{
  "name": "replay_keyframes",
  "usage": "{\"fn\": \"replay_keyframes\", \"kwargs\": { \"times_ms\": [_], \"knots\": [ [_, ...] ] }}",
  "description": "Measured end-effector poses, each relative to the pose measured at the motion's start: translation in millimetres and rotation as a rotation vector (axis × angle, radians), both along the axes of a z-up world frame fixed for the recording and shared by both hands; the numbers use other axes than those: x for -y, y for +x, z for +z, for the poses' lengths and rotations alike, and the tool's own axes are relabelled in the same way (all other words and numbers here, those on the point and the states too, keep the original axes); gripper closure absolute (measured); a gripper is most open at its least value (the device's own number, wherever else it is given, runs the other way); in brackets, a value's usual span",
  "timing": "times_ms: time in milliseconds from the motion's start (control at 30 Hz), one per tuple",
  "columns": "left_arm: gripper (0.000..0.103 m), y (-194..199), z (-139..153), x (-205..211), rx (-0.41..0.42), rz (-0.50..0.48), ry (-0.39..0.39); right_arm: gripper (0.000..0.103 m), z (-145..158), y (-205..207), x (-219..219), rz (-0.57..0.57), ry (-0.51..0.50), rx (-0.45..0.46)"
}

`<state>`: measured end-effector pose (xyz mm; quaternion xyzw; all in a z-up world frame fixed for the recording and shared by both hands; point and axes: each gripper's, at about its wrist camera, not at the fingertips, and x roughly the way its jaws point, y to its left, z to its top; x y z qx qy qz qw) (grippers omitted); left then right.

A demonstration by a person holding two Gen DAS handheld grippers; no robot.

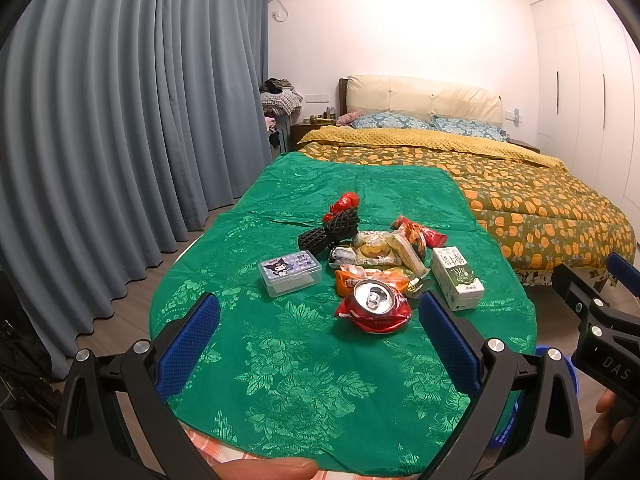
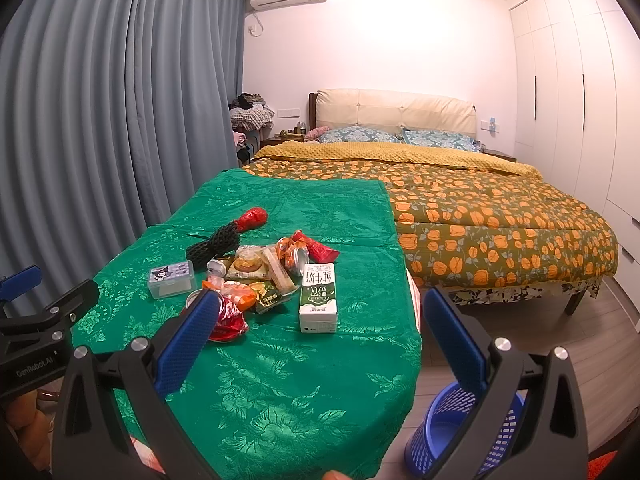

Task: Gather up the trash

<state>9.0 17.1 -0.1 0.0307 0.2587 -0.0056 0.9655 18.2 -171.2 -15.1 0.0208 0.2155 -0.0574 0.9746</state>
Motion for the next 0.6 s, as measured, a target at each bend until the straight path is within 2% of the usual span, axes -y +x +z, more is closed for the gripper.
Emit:
{"fn": "replay_keyframes", "kwargs": {
  "times_ms": [500,533,600],
  "knots": [
    [0.005,2,-1,-4,0.001,-0.001,-0.003,0.004,-1,-2,2,-0.002,0.000,-0.001],
    [0.005,2,-1,-3,0.001,-0.001,-0.002,0.004,-14,1,2,-0.003,0.000,-0.002],
    [0.005,2,-4,-3,0.003,0.001,0.001,0.004,-15,-1,2,-0.003,0.000,-0.002]
  ]
}}
